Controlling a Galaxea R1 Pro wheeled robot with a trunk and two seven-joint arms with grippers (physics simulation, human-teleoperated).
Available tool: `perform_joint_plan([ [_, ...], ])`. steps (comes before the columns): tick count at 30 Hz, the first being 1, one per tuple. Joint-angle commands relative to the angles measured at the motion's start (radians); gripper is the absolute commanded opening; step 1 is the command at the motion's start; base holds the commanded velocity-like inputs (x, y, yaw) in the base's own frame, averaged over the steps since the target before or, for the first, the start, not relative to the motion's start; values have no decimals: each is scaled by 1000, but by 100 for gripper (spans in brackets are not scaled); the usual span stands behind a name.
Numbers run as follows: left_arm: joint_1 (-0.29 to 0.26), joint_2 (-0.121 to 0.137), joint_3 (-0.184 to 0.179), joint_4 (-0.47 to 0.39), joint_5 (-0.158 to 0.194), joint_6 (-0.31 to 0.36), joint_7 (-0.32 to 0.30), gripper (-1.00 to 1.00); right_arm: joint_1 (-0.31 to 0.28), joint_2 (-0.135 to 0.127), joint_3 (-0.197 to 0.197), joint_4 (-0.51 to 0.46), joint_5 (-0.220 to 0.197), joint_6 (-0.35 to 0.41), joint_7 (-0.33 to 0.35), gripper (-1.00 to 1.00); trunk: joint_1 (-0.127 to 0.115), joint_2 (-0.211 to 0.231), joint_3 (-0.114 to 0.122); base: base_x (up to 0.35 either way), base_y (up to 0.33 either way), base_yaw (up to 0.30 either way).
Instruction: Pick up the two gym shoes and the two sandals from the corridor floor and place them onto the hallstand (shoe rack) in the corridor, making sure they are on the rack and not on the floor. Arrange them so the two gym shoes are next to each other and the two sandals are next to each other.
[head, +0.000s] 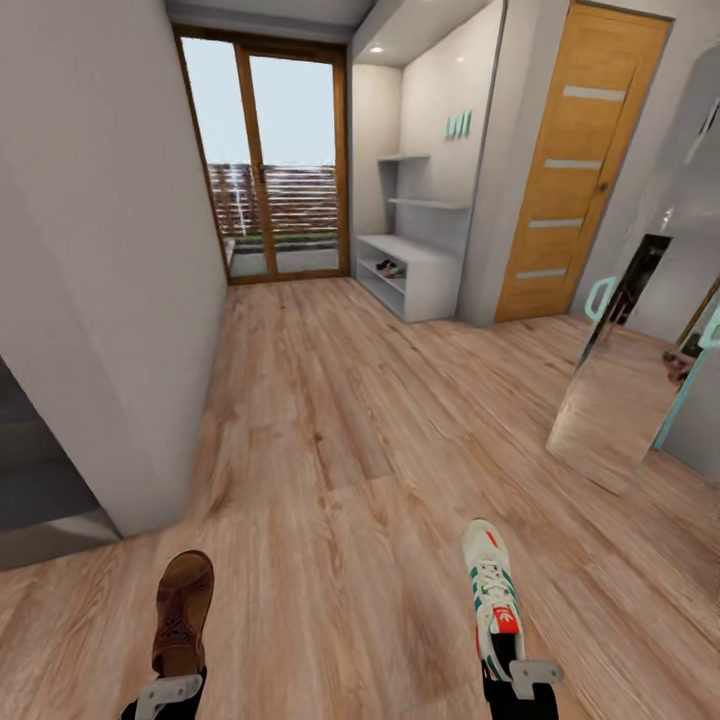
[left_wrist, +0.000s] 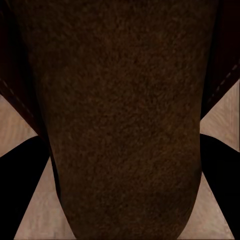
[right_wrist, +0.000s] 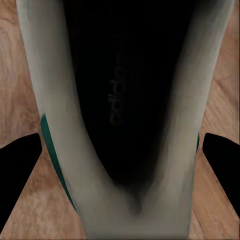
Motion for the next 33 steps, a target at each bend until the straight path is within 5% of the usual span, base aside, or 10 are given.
perform_joint_plan([
  [1, -1, -1, 8, 0, -10, -4, -7, -100, -1, 0, -5, 1, 11, -2, -5, -100, 0, 0, -2, 331, -106, -92],
  [33, -1, -2, 8, 1, -7, -3, -6, -100, -1, -9, 1, 6, 20, -2, 9, -100, 0, 0, -23, 332, -105, -7],
])
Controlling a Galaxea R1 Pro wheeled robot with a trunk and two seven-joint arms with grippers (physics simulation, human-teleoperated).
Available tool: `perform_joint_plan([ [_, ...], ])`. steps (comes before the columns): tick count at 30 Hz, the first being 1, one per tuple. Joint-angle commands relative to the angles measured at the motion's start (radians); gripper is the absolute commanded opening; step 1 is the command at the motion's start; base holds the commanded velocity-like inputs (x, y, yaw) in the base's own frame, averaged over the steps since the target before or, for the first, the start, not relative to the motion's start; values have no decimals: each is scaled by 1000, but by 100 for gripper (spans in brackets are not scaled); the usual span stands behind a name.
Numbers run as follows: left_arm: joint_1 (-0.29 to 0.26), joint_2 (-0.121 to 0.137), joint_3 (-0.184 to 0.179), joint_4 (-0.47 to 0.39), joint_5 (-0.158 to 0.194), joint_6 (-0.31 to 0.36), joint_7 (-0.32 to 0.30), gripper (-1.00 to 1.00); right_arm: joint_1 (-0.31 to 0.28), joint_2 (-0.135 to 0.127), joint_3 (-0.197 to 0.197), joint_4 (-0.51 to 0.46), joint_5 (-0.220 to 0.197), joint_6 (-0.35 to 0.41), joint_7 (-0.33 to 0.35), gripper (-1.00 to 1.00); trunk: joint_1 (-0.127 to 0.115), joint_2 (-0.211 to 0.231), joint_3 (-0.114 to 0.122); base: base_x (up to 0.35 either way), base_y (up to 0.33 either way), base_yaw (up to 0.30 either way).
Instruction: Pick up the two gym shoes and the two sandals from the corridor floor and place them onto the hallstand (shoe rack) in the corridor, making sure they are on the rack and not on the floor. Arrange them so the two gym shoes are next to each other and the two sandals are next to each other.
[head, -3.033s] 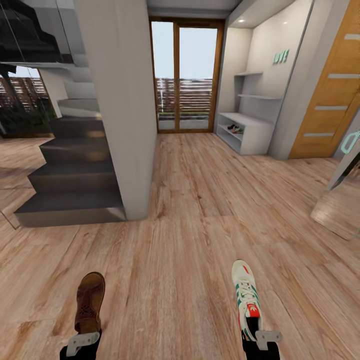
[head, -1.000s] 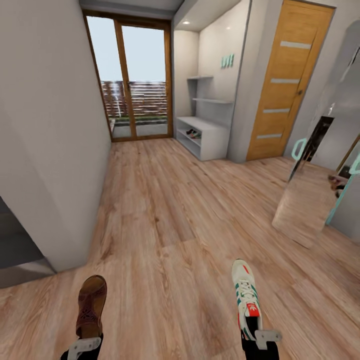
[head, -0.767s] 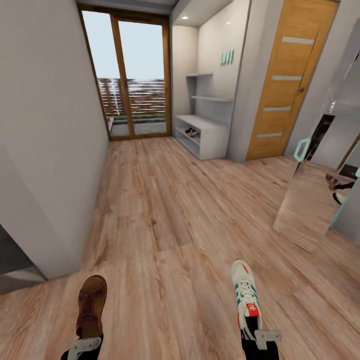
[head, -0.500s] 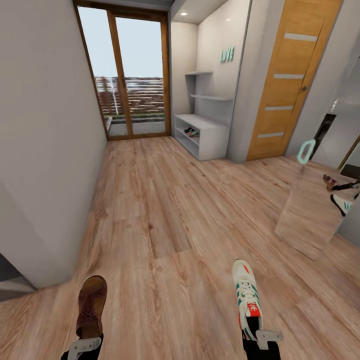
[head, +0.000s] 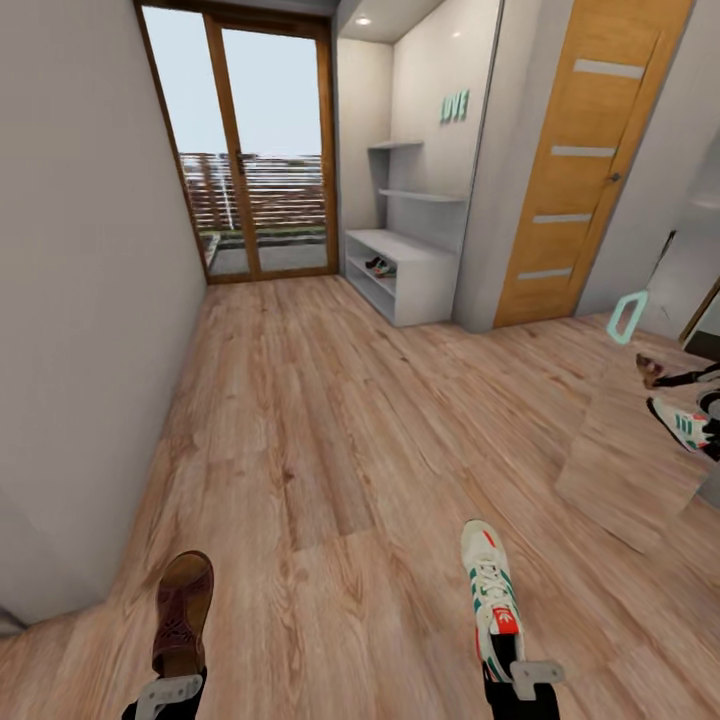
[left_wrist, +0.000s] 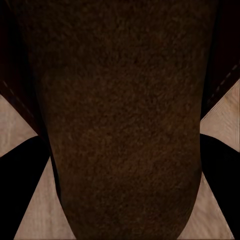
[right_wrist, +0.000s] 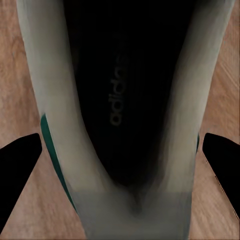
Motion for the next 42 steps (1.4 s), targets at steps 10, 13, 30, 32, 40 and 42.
perform_joint_plan([
  [10, -1, -4, 9, 1, -9, -4, -7, -100, -1, -35, -11, 1, 0, -2, 187, -100, 0, 0, -1, 332, -105, 0],
  [13, -1, -4, 9, 2, -9, -4, -7, -100, 0, -37, -11, 0, 0, -2, 192, -100, 0, 0, -1, 332, -105, 0],
  [30, -1, -4, 9, 17, -10, -5, -8, -100, -1, -37, -12, -1, -25, -4, 190, -100, 0, 0, -15, 332, -105, 129],
  [32, -1, -4, 9, 17, -10, -5, -8, -100, 0, -37, -12, -1, -38, -4, 189, -100, 0, 0, -15, 332, -104, 51],
  [40, -1, -4, 9, 17, -9, -5, -8, -100, 0, -39, -11, -1, -55, -4, 190, -100, 0, 0, -16, 332, -104, 10],
  [42, -1, -4, 9, 17, -9, -5, -7, -100, 0, -38, -11, -1, -55, -4, 190, -100, 0, 0, -16, 332, -104, 0],
])
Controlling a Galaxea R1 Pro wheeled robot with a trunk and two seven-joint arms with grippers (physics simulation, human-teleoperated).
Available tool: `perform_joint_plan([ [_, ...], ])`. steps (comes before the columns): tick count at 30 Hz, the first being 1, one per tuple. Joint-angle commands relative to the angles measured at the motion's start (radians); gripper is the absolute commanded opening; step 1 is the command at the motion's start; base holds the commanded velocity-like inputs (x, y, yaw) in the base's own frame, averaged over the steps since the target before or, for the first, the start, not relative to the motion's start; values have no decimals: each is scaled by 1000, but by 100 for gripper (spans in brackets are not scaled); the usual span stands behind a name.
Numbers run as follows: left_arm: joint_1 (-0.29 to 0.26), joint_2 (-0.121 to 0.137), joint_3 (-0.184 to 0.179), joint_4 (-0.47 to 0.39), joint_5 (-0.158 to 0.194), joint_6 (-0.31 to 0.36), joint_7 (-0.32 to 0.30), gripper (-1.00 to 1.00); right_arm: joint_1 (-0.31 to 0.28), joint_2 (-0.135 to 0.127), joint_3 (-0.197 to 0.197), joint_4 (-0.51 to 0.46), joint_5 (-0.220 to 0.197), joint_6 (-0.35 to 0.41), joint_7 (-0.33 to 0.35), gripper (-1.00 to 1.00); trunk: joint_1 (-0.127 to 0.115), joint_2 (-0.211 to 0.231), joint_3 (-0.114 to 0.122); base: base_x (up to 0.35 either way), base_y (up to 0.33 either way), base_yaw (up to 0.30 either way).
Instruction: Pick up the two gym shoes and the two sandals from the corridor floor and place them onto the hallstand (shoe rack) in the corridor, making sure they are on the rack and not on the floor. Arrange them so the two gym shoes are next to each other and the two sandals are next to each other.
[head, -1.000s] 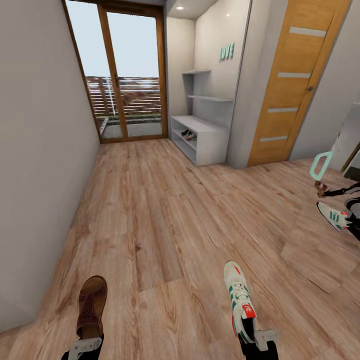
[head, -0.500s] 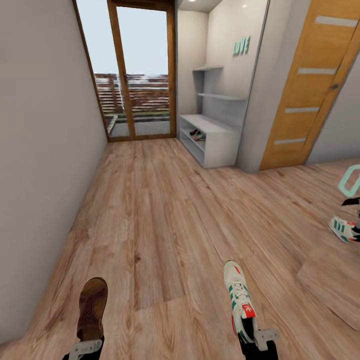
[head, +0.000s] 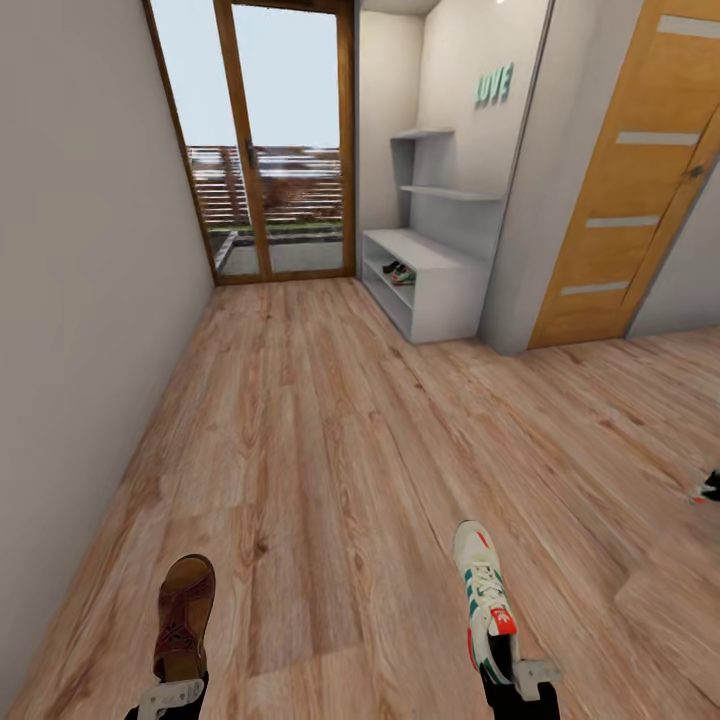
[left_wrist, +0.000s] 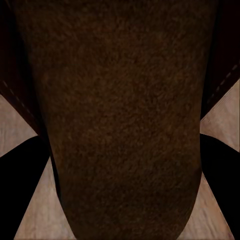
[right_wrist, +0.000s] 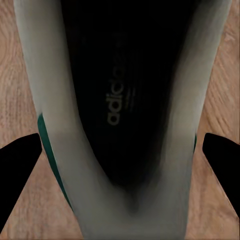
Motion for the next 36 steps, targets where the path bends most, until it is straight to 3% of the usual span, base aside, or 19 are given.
perform_joint_plan([
  [1, -1, -1, 8, 0, -10, -4, -7, -100, -1, 1, -9, 1, 4, -4, 7, -100, 0, 0, -1, 332, -101, 0],
  [7, -1, -1, 8, 0, -10, -4, -6, -100, -1, 1, -9, 1, 4, -4, 6, -100, 0, 0, -1, 335, -64, 45],
  [28, -1, -1, 8, 22, -10, -6, -7, -100, -1, 1, -9, 2, 4, -4, 6, -100, 0, 0, -1, 339, -2, 262],
  [36, -1, -1, 8, 25, -8, -6, -7, -100, -1, 1, -9, 2, 4, -4, 6, -100, 0, 0, -1, 340, 0, 59],
])
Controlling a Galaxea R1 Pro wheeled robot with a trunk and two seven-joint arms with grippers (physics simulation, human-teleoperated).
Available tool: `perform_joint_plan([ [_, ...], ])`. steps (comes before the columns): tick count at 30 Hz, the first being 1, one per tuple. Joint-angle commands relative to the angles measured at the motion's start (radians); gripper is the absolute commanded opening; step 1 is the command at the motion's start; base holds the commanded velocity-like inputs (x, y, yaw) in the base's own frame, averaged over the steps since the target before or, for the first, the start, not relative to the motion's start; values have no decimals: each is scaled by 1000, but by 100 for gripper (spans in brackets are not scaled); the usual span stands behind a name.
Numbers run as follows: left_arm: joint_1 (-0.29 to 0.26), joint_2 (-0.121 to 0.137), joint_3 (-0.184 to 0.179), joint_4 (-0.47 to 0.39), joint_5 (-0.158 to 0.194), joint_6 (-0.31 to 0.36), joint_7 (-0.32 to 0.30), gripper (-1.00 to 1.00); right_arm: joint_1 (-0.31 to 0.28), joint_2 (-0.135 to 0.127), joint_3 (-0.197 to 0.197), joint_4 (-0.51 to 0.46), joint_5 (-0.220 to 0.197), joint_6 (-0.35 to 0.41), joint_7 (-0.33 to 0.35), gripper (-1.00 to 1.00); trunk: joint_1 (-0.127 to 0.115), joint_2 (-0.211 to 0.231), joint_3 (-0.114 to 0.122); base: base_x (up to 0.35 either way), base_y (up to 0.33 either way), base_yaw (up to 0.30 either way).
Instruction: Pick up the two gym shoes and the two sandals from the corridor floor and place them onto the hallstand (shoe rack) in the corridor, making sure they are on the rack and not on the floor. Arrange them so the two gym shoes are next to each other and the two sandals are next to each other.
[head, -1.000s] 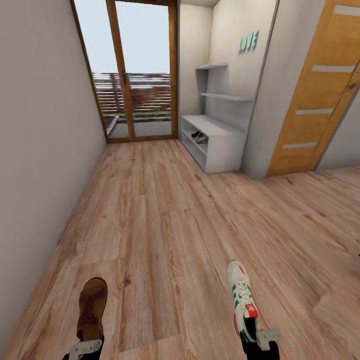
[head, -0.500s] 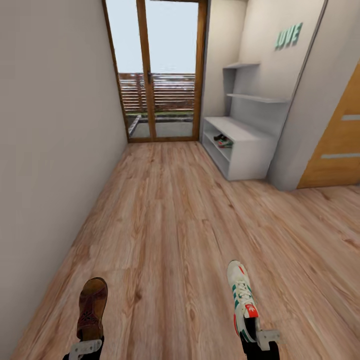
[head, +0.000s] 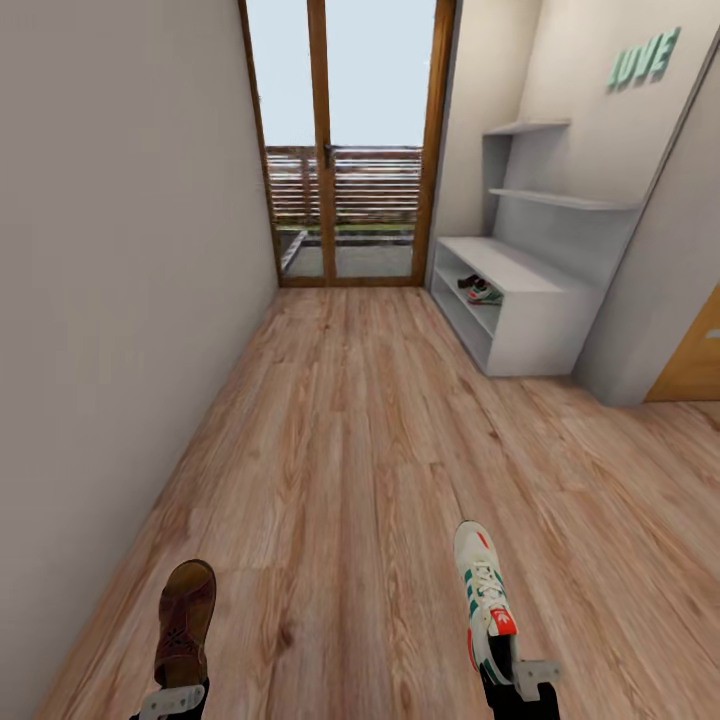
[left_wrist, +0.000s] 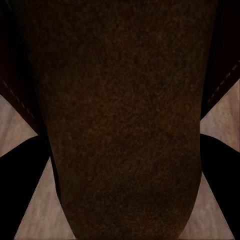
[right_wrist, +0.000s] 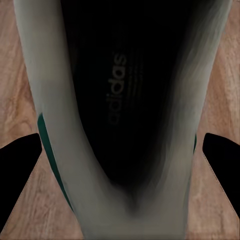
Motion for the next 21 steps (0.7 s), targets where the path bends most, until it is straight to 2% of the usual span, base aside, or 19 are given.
perform_joint_plan([
  [1, -1, -1, 9, 0, -10, -4, -6, -100, -1, 0, -9, 1, 5, -4, 7, -100, 0, 0, -1, 340, 0, 5],
  [10, -1, -1, 9, 1, -10, -4, -6, -100, -1, 0, -9, 1, 5, -2, 7, -100, 0, 0, -1, 340, 0, 25],
  [17, -1, 0, 9, 1, -10, -4, -6, -100, -1, 0, -9, 1, 5, -2, 7, -100, 0, 0, -1, 340, 0, 231],
  [21, -1, 0, 9, 1, -10, -4, -6, -100, -1, 0, -9, 1, 4, -2, 8, -100, 0, 0, -1, 340, 0, 85],
])
